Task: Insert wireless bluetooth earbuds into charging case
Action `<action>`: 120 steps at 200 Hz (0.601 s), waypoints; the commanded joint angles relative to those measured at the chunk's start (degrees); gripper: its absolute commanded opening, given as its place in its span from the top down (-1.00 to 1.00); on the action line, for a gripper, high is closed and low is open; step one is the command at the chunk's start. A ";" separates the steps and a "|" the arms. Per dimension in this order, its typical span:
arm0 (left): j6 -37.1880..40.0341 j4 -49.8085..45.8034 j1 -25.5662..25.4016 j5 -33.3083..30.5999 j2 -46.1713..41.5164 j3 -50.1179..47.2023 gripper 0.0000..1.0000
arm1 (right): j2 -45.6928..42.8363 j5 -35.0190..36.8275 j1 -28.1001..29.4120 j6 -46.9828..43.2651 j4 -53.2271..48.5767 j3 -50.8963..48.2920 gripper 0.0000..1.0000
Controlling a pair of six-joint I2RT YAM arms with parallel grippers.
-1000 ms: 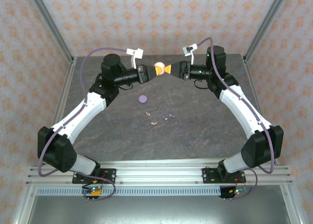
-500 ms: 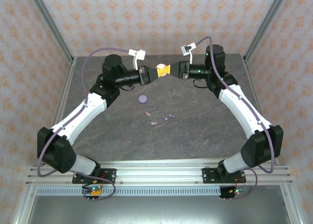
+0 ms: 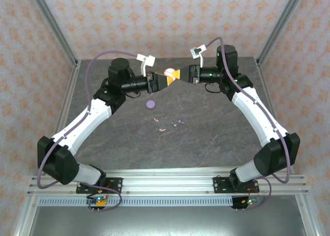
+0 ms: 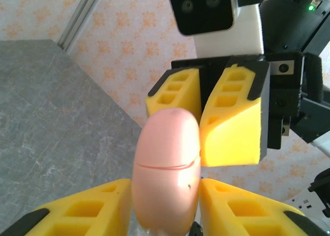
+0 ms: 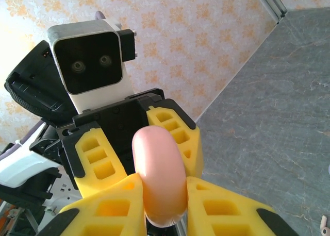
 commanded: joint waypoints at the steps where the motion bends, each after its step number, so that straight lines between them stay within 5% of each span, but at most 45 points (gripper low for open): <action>1: 3.30 -3.77 -0.42 2.10 -1.93 2.20 0.12 | 0.70 -0.52 0.42 -5.01 -5.12 3.01 0.58; 120: 3.36 -4.92 -0.35 4.11 -0.50 3.04 -0.03 | 0.72 -2.03 0.51 -9.20 -10.33 4.07 0.59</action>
